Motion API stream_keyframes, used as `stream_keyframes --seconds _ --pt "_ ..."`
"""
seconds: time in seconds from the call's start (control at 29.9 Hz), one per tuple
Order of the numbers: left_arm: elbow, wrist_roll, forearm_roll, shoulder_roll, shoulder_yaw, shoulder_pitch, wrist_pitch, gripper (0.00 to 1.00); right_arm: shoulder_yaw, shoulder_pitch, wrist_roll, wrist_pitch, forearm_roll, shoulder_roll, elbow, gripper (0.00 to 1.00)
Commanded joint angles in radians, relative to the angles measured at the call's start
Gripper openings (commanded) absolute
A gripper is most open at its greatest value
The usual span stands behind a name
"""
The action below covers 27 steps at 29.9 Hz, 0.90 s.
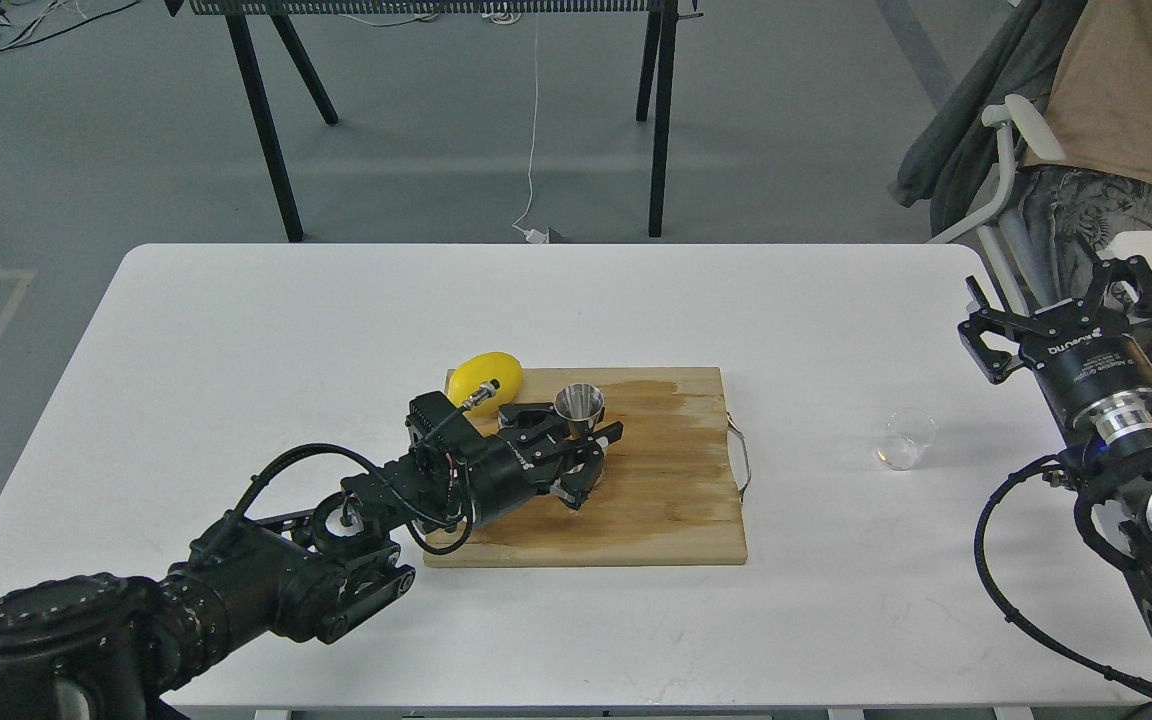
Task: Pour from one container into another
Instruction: 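Hold the jigger above the board with the left gripper, then lower the jigger upright onto the board and open the left gripper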
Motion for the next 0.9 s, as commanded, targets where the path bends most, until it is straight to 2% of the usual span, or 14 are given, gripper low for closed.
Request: stream_keyframes --seconds 0.0,0.17,0.23,0.3,0.33,0.5,0.87 --pt "0.000 0.000 0.000 0.000 0.000 0.000 0.000 0.38 0.000 0.000 0.000 0.000 0.000 -0.002 0.000 0.99" --pt "0.000 0.000 0.001 0.000 0.000 0.000 0.000 0.53 0.000 0.000 0.000 0.000 0.000 -0.002 -0.001 0.99" --pt "0.000 0.000 0.001 0.000 0.000 0.006 0.000 0.63 -0.001 0.000 0.000 0.000 0.000 -0.002 -0.001 0.99" --pt "-0.002 0.000 0.001 0.000 0.001 0.008 0.000 0.82 -0.001 0.000 0.000 0.000 0.000 -0.002 -0.001 0.99" --pt "-0.002 0.000 0.001 0.000 0.001 0.009 0.000 0.87 0.000 0.000 0.000 0.000 0.000 -0.002 -0.001 0.99" --pt "-0.002 0.000 0.001 0.000 0.001 0.014 0.000 0.92 0.000 0.000 0.000 0.000 0.000 -0.002 -0.001 0.99" --pt "-0.002 0.000 0.001 0.000 0.003 0.025 0.000 0.93 0.000 0.000 0.000 0.000 0.000 -0.002 -0.001 0.99"
